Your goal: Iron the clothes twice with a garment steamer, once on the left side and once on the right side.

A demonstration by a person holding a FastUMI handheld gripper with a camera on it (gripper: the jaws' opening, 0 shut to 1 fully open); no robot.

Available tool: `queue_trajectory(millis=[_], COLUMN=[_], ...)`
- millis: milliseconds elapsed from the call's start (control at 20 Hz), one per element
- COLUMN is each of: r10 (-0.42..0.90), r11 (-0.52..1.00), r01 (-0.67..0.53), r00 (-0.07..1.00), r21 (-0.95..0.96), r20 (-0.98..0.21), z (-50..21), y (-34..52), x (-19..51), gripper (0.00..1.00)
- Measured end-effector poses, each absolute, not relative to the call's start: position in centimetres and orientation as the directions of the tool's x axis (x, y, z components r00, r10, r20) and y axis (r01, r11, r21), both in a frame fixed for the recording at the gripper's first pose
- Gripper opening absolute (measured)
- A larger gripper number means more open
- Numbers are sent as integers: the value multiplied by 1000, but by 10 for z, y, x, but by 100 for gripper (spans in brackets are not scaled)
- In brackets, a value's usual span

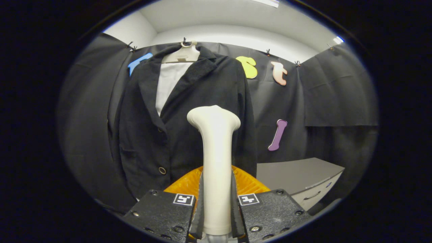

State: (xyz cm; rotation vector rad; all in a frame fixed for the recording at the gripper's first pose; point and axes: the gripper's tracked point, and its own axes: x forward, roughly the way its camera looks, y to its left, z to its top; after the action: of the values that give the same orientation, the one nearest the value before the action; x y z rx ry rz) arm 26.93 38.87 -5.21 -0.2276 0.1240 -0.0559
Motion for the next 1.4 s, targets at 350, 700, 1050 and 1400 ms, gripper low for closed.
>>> queue_trajectory(millis=[350,700,1050,1400], r10=[-87,-112,-119,-137], r11=[968,967,964,961], r01=[43,49,25,9], r00=[981,963,931,885], r21=[-246,-251,-266,-278], r20=[-173,-244,-344,-445], z=[-86,-128,-170,-226], y=[382,374,370,363], x=[244,225,211,206], gripper=[35,35,34,34])
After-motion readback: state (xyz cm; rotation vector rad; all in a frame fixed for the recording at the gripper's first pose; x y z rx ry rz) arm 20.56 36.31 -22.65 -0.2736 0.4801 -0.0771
